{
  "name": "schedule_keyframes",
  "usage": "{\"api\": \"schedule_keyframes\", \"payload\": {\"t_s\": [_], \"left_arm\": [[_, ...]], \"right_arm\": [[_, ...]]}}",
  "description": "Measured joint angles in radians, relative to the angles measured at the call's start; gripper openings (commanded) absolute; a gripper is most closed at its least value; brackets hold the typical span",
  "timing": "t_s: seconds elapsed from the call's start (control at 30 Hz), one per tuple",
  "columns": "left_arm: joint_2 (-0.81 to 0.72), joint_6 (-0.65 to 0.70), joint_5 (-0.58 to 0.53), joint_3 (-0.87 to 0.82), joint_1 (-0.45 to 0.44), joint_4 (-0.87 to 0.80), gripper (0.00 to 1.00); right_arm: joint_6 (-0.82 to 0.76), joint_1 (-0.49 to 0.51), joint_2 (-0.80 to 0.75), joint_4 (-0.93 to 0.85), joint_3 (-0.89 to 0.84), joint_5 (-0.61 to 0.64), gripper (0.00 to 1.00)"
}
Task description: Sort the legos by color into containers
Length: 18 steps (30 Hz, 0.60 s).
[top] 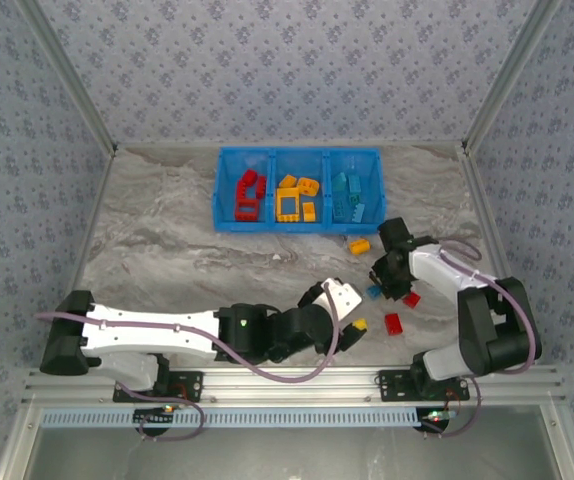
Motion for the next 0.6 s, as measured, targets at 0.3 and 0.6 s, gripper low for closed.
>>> {"api": "schedule_keyframes", "payload": {"t_s": [0.3,0.6], "left_arm": [[-0.006,-0.045,0.019,0.128,0.155,-0.040,0.75],[-0.013,-0.058,0.106,0.141,0.302,-0.018,0.75]], "right_arm": [[-0.400,0.098,0.122,-0.126,0.600,0.311,0.22],[-0.686,0.085,0.647,-0.201,1.035,0.490,0.19]]}}
